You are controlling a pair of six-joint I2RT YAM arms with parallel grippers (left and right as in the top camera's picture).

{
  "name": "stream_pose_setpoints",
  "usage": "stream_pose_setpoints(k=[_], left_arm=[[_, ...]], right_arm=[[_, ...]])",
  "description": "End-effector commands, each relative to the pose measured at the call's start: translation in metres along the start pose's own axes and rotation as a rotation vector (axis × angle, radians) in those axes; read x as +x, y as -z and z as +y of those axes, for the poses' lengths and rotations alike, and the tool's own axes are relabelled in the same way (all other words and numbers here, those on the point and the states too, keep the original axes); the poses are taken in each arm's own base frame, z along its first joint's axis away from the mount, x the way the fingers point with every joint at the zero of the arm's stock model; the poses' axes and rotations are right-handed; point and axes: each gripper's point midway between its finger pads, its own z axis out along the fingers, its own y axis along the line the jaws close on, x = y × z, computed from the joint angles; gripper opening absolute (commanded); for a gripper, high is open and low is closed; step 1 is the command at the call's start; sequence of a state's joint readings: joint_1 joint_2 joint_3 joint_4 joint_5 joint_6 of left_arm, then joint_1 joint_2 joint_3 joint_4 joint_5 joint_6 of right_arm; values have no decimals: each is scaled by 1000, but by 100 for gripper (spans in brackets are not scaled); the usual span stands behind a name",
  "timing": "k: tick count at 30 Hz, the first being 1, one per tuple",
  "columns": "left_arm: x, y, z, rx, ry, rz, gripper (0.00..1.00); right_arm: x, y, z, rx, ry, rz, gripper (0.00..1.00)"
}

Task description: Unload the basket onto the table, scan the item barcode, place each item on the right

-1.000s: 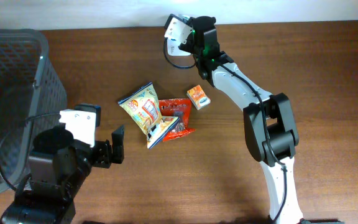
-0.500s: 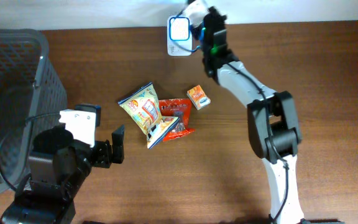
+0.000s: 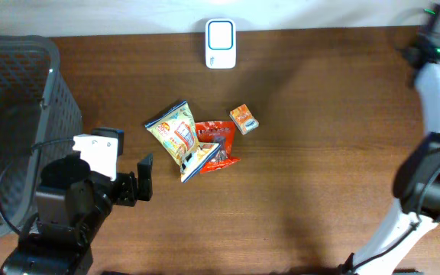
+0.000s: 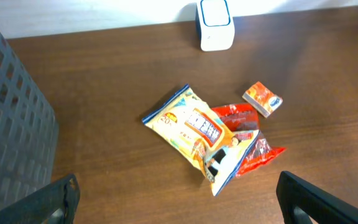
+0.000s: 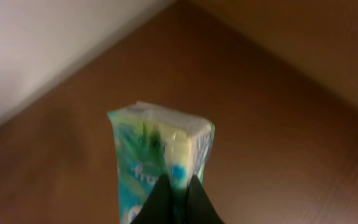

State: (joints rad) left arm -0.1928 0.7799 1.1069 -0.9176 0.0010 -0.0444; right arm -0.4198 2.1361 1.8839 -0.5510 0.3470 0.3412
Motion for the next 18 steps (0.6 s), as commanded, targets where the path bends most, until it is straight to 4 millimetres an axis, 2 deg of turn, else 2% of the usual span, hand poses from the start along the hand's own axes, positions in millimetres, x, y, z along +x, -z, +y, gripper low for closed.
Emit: stream_pose_setpoints(k=[1,3,6,7,9,11,13,16,18], left_arm=[[-1,0,0,6,-15,-3,99],[-1,0,0,6,-15,-3,99],[-1,0,0,6,-16,-3,99],[-1,0,0,6,-16,-3,99],[-1,0,0,6,-16,-3,99],[-1,0,0,6,-15,-3,99],[-1,0,0,6,-15,-3,99],[-1,0,0,6,-16,-3,99],[-1,0,0,6,-15,-3,99]], right_arm=[[15,-31,-66,83,-184,100,4],[23,-44,-103,134,-222,137,4],[32,-53,-136,182,-254,172,4],[34,-55,-144,195,-264,180,8],[36,-56,-157,217,-276,188,29],[36,-55,-173,262,-283,185,71],[37,-55,-178,263,-267,196,98],[32,-50,-173,232,-211,196,99],[22,-42,-157,165,-178,184,99]])
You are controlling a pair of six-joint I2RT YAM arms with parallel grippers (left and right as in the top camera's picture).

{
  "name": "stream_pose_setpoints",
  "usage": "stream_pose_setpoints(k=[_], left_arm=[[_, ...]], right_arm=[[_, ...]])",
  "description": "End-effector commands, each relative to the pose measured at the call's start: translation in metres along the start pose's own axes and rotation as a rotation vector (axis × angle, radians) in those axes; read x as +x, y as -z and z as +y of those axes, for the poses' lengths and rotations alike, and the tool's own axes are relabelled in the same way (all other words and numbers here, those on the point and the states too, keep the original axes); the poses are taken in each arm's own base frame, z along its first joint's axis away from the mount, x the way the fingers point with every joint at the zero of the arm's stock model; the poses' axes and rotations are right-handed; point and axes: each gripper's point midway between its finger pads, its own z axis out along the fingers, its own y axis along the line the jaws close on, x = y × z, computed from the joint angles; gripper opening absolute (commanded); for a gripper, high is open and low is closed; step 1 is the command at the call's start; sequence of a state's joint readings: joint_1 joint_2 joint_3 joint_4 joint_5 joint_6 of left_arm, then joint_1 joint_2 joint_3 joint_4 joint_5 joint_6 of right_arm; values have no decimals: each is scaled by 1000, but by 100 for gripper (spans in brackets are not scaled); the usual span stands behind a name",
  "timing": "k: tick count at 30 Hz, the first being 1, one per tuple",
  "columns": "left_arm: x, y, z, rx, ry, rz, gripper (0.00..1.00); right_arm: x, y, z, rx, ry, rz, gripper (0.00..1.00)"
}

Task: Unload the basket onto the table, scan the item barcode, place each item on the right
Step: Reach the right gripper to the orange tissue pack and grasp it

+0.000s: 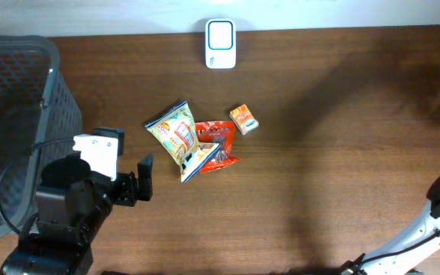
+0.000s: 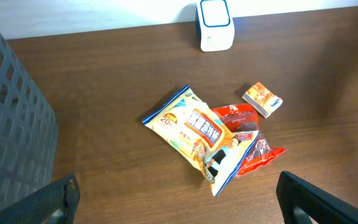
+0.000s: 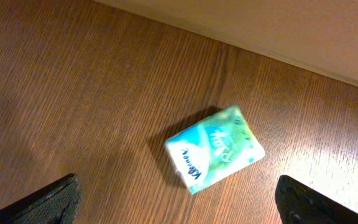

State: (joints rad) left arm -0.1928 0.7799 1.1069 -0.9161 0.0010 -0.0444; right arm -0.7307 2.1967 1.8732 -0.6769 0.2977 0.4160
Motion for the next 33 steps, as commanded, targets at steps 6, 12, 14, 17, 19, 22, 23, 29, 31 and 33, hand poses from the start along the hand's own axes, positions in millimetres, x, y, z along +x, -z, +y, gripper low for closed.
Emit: stream_pose_setpoints(k=[6,12,14,17,19,22,23,29,31,33], left_arm=[[0,0,0,6,-16,-1,99],[0,0,0,6,-15,-1,99],[0,0,0,6,-16,-1,99],[0,0,0,6,-15,-1,99],[0,0,0,6,-15,-1,99],[0,0,0,6,-15,-1,99],[0,0,0,6,-15,-1,99],[0,0,0,6,-16,-1,99],[0,0,0,6,-16,-1,99],[0,0,0,6,-15,-1,99]], right_arm=[[32,133,153,-804,254,120,99],[161,240,248,-1284,688,282,99],[209,252,267,-1262,812,317,99],[278,266,289,-1182,968,351,99],[328,284,299,-1150,1083,362,98],[367,301,302,-1090,1202,319,91],[380,306,302,-1052,1245,295,87],[434,326,286,-864,1449,188,63],[448,328,283,-807,1502,143,58],[468,326,278,-769,1555,127,45]])
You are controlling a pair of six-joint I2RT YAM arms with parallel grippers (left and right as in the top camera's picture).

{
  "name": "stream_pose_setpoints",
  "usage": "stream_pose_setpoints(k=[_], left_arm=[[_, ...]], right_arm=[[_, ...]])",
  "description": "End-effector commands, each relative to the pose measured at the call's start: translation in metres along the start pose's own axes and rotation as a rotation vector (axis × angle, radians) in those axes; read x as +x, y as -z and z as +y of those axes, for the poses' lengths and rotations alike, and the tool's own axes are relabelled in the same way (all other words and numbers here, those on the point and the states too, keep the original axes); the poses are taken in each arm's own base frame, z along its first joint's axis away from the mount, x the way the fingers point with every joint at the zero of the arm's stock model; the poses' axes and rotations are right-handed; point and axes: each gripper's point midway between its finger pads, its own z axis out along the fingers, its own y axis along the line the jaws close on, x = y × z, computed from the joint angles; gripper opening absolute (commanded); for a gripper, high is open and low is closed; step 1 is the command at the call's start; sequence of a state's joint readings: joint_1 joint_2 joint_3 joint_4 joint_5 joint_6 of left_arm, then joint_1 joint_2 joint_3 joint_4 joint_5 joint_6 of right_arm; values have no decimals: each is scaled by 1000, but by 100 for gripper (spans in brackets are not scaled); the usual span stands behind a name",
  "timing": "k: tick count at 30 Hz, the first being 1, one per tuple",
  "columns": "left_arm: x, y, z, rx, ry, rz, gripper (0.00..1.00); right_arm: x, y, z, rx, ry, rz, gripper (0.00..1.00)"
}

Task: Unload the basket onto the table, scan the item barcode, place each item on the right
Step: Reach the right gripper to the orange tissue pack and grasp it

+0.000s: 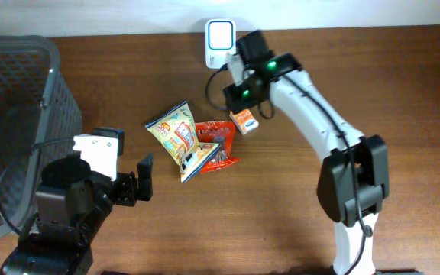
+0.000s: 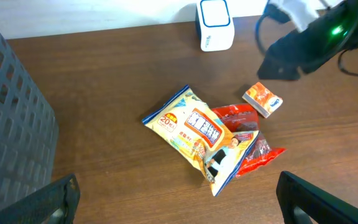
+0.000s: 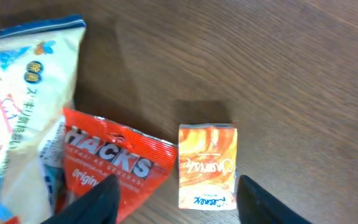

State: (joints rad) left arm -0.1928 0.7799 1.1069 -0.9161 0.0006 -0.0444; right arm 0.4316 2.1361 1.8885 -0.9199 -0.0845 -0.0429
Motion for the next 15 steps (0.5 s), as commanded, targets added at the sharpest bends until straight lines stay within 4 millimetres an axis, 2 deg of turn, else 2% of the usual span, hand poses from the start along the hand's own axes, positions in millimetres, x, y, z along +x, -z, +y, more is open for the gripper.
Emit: stream_pose_setpoints(k=[1,5,8,15], left_arm=[[0,0,0,6,-16,-1,99],[0,0,0,6,-15,-1,99],[0,0,0,6,-15,-1,99],[0,0,0,6,-15,-1,99]], right_arm=[[16,-24,3,139,63,74,43],[27,-43,2,246,47,107,38],[35,-57,3,250,57,136,35],[54,-92,-10,312,67,202,35]])
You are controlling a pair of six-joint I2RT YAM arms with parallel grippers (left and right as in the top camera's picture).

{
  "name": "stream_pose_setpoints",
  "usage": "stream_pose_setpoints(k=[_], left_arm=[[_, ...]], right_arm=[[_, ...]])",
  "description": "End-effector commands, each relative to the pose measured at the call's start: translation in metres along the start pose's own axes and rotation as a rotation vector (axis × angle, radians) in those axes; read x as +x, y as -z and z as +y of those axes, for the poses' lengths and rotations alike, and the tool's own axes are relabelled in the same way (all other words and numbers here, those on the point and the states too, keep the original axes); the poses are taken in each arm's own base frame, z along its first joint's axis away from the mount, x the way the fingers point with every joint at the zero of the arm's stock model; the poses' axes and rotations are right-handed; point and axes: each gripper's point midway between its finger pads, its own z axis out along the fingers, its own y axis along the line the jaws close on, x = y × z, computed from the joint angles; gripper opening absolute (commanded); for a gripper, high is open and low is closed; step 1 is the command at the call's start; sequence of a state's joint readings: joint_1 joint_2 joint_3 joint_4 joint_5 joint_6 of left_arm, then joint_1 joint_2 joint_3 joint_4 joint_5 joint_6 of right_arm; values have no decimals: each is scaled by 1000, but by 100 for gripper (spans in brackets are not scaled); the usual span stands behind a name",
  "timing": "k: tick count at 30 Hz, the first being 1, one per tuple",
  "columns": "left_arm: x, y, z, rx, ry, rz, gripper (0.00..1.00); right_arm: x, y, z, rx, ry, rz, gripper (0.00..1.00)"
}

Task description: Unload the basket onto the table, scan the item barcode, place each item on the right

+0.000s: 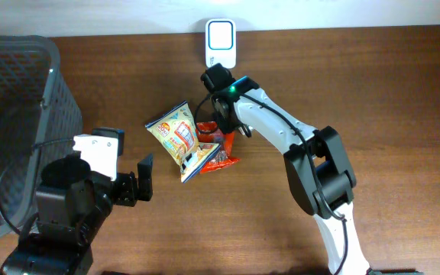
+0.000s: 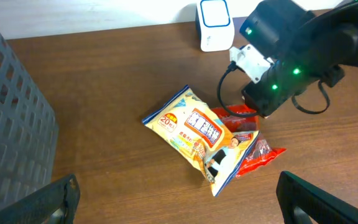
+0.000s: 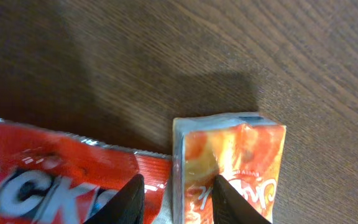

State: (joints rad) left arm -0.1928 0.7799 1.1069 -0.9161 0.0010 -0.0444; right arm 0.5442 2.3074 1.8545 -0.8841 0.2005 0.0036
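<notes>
A small orange packet (image 3: 235, 168) lies on the brown table beside a red HACKS bag (image 3: 48, 180). My right gripper (image 3: 178, 182) hangs low over the packet, open by a narrow gap. Its fingers straddle the packet's left edge, one finger (image 3: 224, 199) over the packet's face. In the overhead view the right gripper (image 1: 225, 128) hides the packet. The white scanner (image 1: 220, 43) stands at the table's far edge. My left gripper (image 2: 179, 214) is open near the front left, with nothing between its fingers.
A yellow snack bag (image 1: 176, 136) overlaps the red bag (image 1: 221, 158) just left of the right gripper. A dark mesh basket (image 1: 14, 122) fills the left side, beside the left arm. The right arm stretches across from the front right.
My right gripper has dropped closer to the orange packet, which now fills more of its wrist view and is covered from above. Its fingers stand closer together. The left arm has not moved.
My right gripper was shut on a green pack over the table's far right corner. Then the pack lay on the table with the gripper open above it. Then the gripper was over the pile beside the orange packet, and now sits low on it.
</notes>
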Motion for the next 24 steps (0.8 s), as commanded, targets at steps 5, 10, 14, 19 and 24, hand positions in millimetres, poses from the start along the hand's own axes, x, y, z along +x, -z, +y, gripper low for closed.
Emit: stream_pose_setpoints(k=[5,10,14,19,24], left_arm=[[0,0,0,6,-16,-1,99],[0,0,0,6,-15,-1,99],[0,0,0,6,-16,-1,99],[0,0,0,6,-16,-1,99],[0,0,0,6,-15,-1,99]], right_arm=[[12,-24,-11,86,-1,53,7],[4,-12,-20,102,-56,40,4],[-14,28,-25,-81,-132,12,4],[-34,79,-37,-509,-270,-46,4],[-19,89,-63,-911,-402,-68,4]])
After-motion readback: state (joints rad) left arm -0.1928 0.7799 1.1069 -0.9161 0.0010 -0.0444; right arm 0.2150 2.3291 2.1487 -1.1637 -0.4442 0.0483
